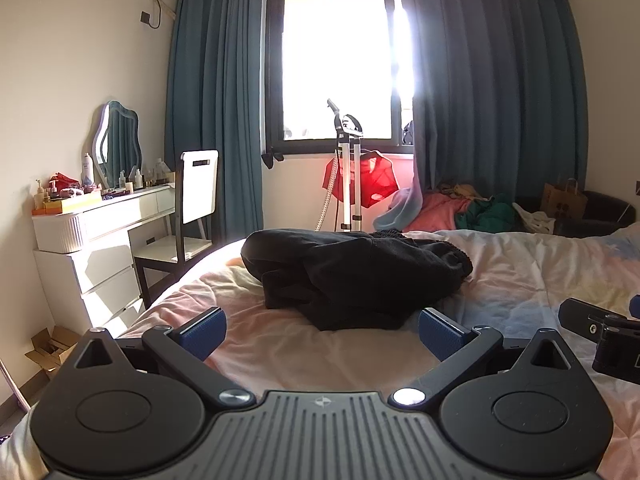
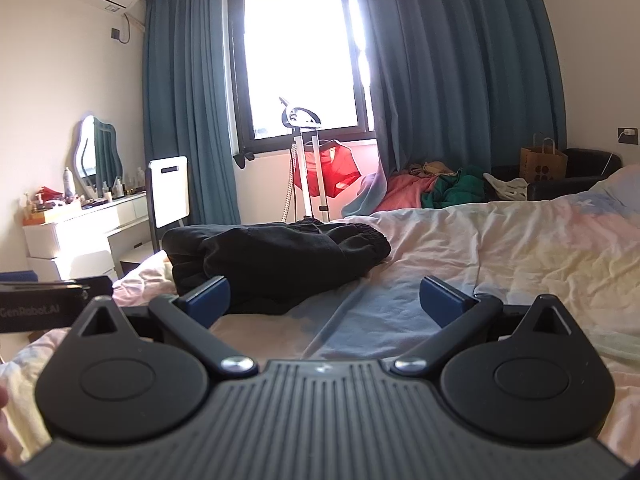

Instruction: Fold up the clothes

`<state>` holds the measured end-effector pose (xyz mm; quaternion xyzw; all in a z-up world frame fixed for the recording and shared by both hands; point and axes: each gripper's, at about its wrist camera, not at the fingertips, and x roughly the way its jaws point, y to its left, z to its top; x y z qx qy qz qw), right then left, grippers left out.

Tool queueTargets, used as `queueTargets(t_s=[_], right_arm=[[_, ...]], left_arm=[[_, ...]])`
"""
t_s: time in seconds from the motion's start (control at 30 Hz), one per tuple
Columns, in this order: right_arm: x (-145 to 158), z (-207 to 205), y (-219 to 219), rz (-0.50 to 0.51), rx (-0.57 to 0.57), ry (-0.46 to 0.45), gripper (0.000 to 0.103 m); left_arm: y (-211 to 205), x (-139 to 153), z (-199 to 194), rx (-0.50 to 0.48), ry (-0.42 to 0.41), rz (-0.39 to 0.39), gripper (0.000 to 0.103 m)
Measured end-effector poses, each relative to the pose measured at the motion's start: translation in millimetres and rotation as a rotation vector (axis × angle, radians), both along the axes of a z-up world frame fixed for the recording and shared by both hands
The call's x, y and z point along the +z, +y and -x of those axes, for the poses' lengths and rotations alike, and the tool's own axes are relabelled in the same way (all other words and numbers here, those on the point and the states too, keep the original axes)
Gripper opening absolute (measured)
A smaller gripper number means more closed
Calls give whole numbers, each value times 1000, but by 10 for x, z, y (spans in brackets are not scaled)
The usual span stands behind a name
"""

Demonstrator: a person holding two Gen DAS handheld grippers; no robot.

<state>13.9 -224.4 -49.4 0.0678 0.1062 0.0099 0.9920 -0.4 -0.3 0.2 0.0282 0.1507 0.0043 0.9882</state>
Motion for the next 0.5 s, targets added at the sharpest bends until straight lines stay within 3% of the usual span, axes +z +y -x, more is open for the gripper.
queueTargets(t_s=[0.2, 0.3, 0.5], right_arm=[[12, -18, 2, 10, -5, -5, 103], [4, -14, 11, 17, -22, -8, 103], [49, 28, 104, 48, -29, -12, 103]], left_arm=[[-88, -3, 62, 3, -16, -29, 103], [1, 1, 50, -12, -6, 14, 103], [52, 12, 28, -25, -5, 17, 103]])
